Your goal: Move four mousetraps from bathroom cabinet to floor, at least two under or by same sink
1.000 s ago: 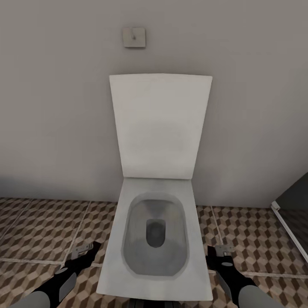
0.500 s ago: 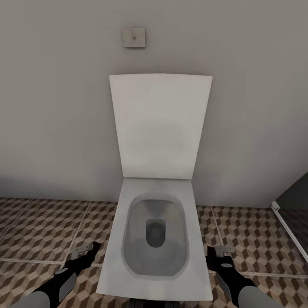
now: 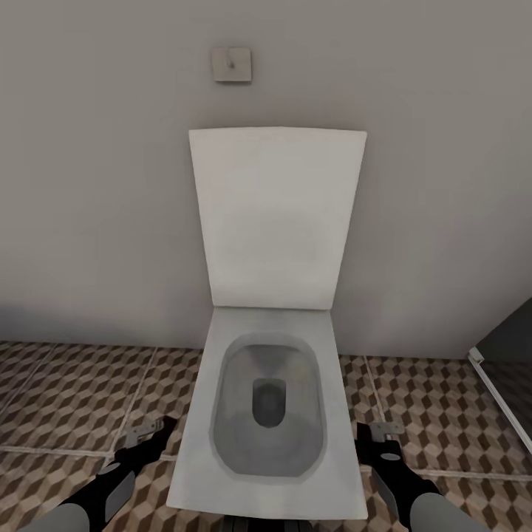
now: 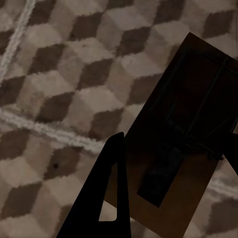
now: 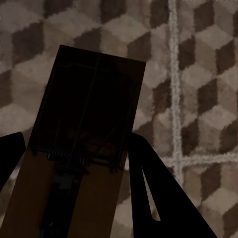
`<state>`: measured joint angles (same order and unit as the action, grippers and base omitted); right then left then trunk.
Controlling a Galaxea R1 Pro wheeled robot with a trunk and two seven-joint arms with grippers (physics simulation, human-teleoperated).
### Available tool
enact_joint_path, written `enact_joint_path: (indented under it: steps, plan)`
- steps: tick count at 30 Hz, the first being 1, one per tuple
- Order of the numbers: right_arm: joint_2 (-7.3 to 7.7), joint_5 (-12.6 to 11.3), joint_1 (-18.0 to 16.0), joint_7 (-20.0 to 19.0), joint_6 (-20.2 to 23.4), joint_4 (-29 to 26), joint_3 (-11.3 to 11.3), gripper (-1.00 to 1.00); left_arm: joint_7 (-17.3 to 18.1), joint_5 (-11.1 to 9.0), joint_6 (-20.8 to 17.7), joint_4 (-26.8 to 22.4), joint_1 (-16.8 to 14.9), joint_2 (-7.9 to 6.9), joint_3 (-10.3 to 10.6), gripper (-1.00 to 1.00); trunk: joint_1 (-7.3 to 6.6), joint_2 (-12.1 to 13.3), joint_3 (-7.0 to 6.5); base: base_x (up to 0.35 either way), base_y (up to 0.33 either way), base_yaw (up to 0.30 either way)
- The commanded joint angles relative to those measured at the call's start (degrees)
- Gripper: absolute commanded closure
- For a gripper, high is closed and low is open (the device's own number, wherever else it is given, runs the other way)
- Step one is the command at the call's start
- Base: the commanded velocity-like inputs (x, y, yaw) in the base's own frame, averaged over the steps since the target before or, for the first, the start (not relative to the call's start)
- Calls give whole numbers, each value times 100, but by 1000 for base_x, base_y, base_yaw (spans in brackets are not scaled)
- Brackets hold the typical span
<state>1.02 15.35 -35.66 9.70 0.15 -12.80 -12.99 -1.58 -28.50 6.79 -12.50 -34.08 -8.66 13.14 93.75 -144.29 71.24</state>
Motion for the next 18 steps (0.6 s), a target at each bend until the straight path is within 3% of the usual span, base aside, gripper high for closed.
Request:
enact_joint_path:
  steps: [1, 18]
  plan:
    - [-4, 47, -3, 5, -6, 0, -37, 100, -15, -41, 24, 2, -2, -1, 48, 100, -1, -1, 4, 0, 0, 0]
    - [-9, 44, -3, 9, -66, -3, -30, 100, -18, -42, 39, 2, -2, 5, 48, 100, -1, -1, 4, 0, 0, 0]
